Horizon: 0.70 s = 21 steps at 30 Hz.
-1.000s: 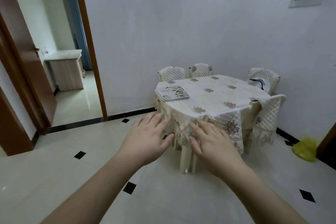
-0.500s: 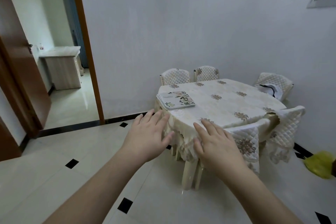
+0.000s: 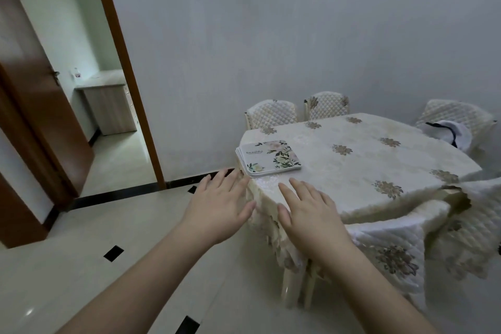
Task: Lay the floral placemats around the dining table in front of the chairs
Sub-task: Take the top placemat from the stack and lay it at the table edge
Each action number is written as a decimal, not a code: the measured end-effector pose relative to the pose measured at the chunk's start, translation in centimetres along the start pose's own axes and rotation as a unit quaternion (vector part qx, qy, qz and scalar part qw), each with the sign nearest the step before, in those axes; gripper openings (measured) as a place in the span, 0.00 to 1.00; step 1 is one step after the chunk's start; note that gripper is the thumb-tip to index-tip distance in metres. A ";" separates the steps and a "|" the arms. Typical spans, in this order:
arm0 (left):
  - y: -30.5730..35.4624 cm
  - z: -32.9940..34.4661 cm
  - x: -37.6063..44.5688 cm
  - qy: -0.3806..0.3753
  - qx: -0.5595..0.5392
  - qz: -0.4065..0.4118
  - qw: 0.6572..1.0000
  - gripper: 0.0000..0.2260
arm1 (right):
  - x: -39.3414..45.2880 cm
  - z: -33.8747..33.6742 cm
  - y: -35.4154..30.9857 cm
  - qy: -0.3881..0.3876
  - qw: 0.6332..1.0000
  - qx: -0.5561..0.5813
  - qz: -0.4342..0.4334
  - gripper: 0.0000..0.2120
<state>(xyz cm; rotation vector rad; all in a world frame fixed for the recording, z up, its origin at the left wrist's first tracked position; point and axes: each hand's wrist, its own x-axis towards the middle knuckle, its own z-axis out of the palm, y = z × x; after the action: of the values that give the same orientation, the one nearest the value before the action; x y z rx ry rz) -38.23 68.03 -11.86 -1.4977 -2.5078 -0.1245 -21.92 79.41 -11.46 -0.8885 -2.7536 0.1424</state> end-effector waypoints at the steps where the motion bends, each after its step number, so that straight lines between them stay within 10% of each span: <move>1: 0.0 0.5 1.0 0.005 0.001 -0.002 1.000 0.30 | 1.0 0.3 0.5 -0.004 1.000 0.004 -0.002 0.25; 21: -13.2 10.7 19.0 0.018 -0.010 0.025 0.999 0.30 | 22.9 9.6 -1.0 -0.038 0.999 -0.010 0.008 0.27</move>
<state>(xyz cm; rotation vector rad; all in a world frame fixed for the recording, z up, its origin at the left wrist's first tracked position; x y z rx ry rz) -60.01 79.99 -17.40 -1.5499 -2.4470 -0.1664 -42.93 91.81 -15.93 -0.9304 -2.8239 0.1544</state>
